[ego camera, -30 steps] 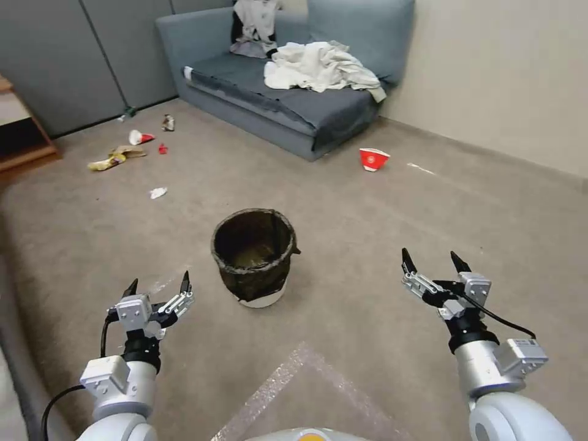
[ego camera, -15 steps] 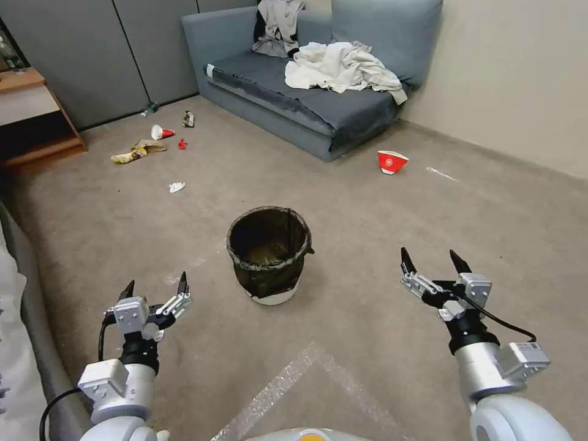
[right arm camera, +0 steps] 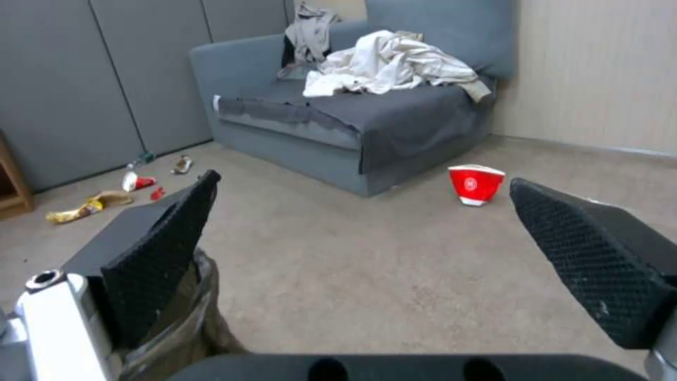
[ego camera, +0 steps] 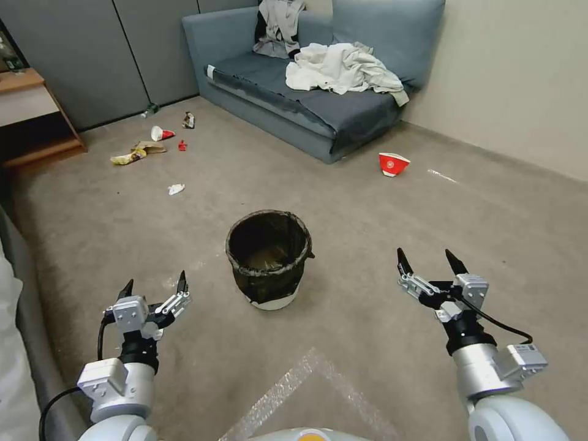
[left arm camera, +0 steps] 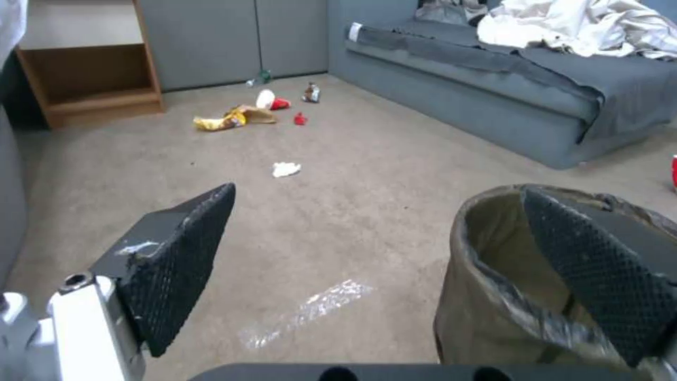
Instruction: Pick up the trash can from the floor.
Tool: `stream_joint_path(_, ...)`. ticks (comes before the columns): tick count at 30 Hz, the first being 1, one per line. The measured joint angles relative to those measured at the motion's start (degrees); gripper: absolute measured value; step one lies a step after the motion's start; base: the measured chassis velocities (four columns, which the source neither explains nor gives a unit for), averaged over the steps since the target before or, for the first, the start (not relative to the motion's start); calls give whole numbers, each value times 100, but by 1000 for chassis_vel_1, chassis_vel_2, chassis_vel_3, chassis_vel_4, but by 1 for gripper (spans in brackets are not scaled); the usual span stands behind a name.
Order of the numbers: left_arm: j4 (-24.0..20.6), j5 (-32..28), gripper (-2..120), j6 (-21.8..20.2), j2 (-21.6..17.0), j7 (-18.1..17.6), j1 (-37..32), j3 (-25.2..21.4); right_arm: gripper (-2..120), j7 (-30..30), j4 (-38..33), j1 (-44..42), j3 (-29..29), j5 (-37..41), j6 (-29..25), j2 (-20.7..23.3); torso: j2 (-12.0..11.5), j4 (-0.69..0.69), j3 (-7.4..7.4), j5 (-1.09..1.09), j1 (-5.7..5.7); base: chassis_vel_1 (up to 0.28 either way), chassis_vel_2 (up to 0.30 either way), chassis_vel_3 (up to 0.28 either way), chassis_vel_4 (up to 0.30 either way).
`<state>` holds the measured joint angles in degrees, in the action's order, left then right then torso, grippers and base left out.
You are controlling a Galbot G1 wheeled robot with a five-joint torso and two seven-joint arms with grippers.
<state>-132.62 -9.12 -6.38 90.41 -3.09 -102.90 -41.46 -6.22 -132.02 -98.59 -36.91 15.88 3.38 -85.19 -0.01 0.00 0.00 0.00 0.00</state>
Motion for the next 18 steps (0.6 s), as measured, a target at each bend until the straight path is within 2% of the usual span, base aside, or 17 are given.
stream_joint_path(18,116,-17,100,-29,-28,-41,138,-24,100,-27,79,43,31,-22,2,-11,0,0,0,-1,0,-92,95,90,-91)
